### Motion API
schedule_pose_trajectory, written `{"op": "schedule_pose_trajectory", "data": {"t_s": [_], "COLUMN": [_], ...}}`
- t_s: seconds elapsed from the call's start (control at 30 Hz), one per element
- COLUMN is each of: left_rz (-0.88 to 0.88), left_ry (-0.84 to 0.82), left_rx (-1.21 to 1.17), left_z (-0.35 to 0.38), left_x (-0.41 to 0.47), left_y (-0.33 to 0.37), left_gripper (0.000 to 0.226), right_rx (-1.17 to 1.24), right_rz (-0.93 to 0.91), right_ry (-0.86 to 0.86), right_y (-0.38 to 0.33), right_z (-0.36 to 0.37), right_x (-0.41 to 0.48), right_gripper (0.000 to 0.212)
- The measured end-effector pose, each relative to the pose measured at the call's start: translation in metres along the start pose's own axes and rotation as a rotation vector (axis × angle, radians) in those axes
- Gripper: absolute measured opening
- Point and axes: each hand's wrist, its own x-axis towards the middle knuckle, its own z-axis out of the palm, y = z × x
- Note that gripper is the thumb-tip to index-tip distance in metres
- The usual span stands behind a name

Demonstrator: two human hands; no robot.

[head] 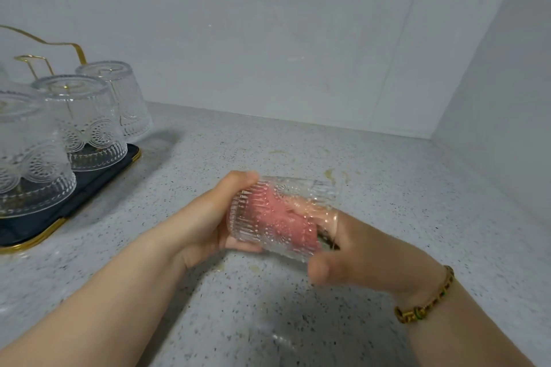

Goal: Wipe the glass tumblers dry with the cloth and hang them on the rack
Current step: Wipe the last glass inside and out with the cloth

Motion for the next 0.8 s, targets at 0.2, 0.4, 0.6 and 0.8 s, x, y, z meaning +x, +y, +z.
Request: {"op": "schedule_pose_trajectory", "data": {"t_s": [0.2,0.4,0.6,0.8], "left_rz": [-0.087,0.177,0.151,0.006], "left_ry": [-0.058,-0.181,0.006,-0.021], "left_rx": [-0.039,0.005,0.117,0.192], "left_z": [0.000,-0.010,-0.002,-0.006], "left_x": [-0.001,-0.001,-0.003,0.000], "left_y": [0.000,0.004,0.003,0.001], "left_gripper": [0.054,0.094,0.064,0.075], "right_rx": [-0.020,0.667,0.179,-0.059], "right_rz": [0.020,-0.052,-0.027,0.059], "right_ry": [0.182,0.270,0.128,0.297], "right_y": [0.029,0.041,0.028,0.029], "right_z": [-0.001,-0.007,0.006,0.020], "right_x": [0.010,0.017,0.012,0.020], "right_gripper": [0.029,0.042,0.034,0.027]}}
